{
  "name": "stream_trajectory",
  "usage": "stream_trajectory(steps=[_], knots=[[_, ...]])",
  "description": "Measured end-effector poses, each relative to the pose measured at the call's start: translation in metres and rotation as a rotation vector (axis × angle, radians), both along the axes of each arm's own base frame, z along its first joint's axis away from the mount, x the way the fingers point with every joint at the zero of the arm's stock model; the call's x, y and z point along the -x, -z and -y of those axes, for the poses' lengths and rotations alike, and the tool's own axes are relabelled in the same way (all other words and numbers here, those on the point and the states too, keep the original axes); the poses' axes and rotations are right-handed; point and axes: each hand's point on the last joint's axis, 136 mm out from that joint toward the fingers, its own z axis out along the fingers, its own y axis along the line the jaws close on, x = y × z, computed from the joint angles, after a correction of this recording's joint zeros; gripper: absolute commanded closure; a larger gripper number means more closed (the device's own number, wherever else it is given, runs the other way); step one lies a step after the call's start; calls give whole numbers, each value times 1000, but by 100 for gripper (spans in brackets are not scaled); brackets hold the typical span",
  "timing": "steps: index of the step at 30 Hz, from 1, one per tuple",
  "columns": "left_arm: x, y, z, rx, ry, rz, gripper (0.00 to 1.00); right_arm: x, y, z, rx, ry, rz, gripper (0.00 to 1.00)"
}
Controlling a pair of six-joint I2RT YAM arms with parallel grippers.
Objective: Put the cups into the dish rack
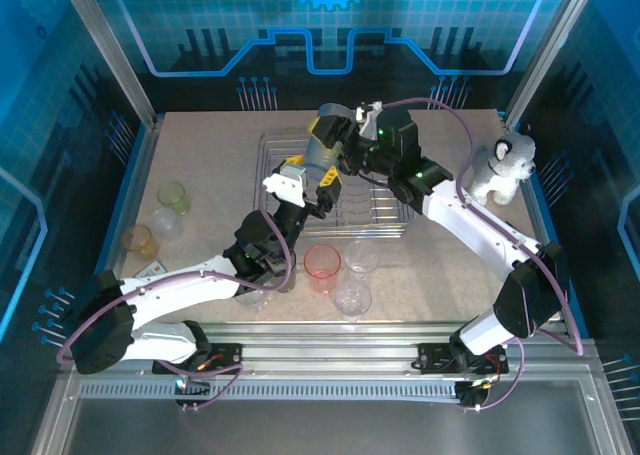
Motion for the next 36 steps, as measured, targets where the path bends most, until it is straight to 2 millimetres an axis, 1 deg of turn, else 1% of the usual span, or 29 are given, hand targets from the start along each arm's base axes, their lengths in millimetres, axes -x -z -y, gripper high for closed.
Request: stream_trajectory(steps=[4, 5, 8, 9, 12, 13, 16, 17, 19, 20, 21, 24, 26, 27, 29, 32, 36], knots=[[0, 1, 0, 20, 1, -9, 42, -1, 2, 1, 8, 9, -7, 100], [0, 1, 0, 23, 2, -10, 49, -1, 2, 1, 9, 11, -9, 100], [0, 1, 0, 38, 3, -17, 65, -1, 3, 1, 13, 12, -13, 100], [0, 1, 0, 40, 3, -18, 69, -1, 3, 0, 13, 13, -14, 100], [0, 2, 0, 45, 3, -21, 76, -1, 4, 0, 15, 15, -15, 95], [0, 2, 0, 45, 3, -21, 79, -1, 4, 0, 16, 15, -15, 90], [0, 2, 0, 45, 0, -22, 87, -1, 3, 0, 16, 14, -15, 59], [0, 2, -1, 47, -3, -23, 89, -1, 3, 0, 16, 12, -15, 46], [-1, 3, -2, 52, -11, -31, 95, -1, 4, -1, 29, 5, -10, 31], [-1, 4, -3, 58, -14, -39, 99, -1, 4, -2, 39, 1, -9, 26], [-1, 5, -4, 63, -17, -46, 100, 0, 4, -3, 53, -5, -6, 22], [1, 3, -7, 95, -23, -72, 100, 3, 4, -4, 97, -21, 6, 13], [0, -1, -14, 116, -45, -87, 100, 7, 0, -6, 119, -40, 27, 2], [-1, -2, -17, 124, -58, -93, 100, 8, -3, -7, 126, -48, 41, 0], [-2, -1, -22, 131, -78, -102, 100, 10, -6, -8, 138, -61, 65, 0], [-4, 0, -27, 137, -98, -113, 100, 12, -4, -8, 155, -78, 76, 0], [-4, 0, -39, 144, -140, -122, 100, 15, -2, -9, 178, -101, 97, 0]])
